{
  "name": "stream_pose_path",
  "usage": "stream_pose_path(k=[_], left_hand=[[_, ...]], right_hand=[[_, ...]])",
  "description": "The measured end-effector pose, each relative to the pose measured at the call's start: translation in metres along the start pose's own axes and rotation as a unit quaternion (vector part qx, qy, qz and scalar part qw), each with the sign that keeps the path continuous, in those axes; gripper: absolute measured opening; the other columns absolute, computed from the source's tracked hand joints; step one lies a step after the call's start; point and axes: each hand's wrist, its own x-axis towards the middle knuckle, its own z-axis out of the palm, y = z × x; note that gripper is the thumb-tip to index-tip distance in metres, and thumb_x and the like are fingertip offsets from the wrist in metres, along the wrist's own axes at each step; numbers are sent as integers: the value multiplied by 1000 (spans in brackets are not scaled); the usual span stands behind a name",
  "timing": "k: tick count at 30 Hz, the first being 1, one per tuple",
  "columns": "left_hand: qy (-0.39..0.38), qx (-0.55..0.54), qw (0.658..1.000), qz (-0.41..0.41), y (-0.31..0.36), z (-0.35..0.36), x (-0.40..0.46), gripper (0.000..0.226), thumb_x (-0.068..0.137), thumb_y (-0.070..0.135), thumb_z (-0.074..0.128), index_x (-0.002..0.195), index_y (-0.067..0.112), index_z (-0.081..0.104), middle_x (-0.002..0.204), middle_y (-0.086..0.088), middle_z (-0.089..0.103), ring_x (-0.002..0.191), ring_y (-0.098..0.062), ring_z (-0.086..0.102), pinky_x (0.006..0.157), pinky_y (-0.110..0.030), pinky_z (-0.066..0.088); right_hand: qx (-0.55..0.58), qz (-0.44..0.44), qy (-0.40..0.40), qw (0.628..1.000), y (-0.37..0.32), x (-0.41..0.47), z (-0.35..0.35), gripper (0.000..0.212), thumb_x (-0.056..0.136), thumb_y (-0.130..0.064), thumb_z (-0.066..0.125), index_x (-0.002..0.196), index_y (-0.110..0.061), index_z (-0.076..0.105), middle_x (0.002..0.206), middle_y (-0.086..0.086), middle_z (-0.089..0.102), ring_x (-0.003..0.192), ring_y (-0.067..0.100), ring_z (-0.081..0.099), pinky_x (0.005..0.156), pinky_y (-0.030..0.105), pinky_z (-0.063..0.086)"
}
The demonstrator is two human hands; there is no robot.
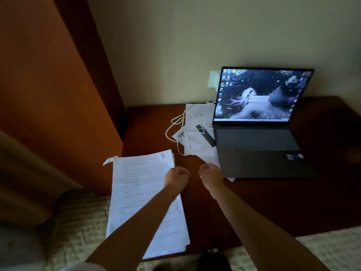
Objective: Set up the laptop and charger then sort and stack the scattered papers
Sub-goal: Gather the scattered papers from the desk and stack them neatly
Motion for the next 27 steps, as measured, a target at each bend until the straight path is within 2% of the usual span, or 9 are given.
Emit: stream_pose_path(k=[3, 5, 9, 12, 14, 18, 20, 24, 27], left_hand=[[-10, -27, 999, -33, 8, 30, 17, 20, 85, 0, 55, 78, 15, 67, 80, -8, 68, 71, -21, 64, 73, -37, 58], [-6, -50, 997, -57, 14, 46, 27, 19, 86, 0, 55, 78, 13, 67, 79, -9, 68, 70, -19, 63, 70, -33, 57], [18, -89, 991, -95, 28, 71, 46, 17, 89, -3, 52, 86, 6, 67, 77, -10, 67, 66, -17, 63, 62, -26, 54], [32, -116, 985, -127, 33, 83, 54, 16, 87, -5, 54, 90, 3, 67, 78, -11, 68, 63, -17, 62, 60, -26, 54], [44, -138, 979, -142, 34, 90, 56, 17, 86, -7, 54, 93, 3, 65, 78, -12, 68, 60, -18, 61, 59, -28, 54], [48, -154, 974, -159, 37, 103, 47, 22, 86, -9, 53, 102, 4, 61, 77, -12, 68, 58, -19, 61, 60, -29, 55], [26, -156, 974, -159, 38, 109, 39, 23, 87, -9, 50, 104, 3, 60, 82, -15, 69, 58, -19, 61, 57, -27, 54], [-11, -156, 978, -135, 40, 124, 35, 22, 87, -10, 49, 99, 2, 61, 79, -18, 65, 55, -21, 57, 61, -32, 50], [-17, -133, 984, -121, 38, 132, 38, 19, 89, -4, 48, 86, 3, 66, 71, -14, 61, 55, -20, 51, 58, -31, 44]], right_hand=[[39, 44, -43, 997, 10, 30, -14, 22, 91, -11, 49, 74, -18, 59, 76, 5, 58, 68, 17, 55, 63, 33, 47], [57, 45, -52, 996, 12, 43, -27, 22, 91, -11, 49, 72, -18, 58, 77, 9, 61, 71, 21, 57, 70, 39, 50], [106, 51, -83, 990, 3, 64, -45, 18, 92, -8, 49, 98, -18, 62, 97, 7, 65, 87, 21, 64, 73, 31, 51], [95, 32, -105, 989, 3, 76, -49, 25, 88, -7, 51, 108, -21, 60, 107, 6, 62, 98, 23, 62, 88, 38, 53], [89, 18, -108, 990, 6, 79, -52, 27, 89, -11, 52, 112, -23, 57, 110, 5, 60, 98, 22, 61, 89, 43, 53], [86, 19, -101, 991, 14, 73, -63, 25, 92, -12, 49, 114, -21, 56, 105, 4, 62, 94, 21, 62, 87, 41, 54], [90, 41, -121, 988, 20, 68, -74, 23, 95, -12, 48, 116, -16, 57, 100, 6, 64, 90, 21, 64, 80, 35, 55], [128, 103, -132, 977, 32, 57, -104, 16, 96, -6, 49, 111, -5, 55, 83, 9, 60, 66, 17, 59, 49, 17, 47], [170, 179, -89, 965, 52, 51, -116, 12, 95, 1, 47, 92, -8, 55, 64, 6, 53, 48, 12, 48, 43, 18, 38]])
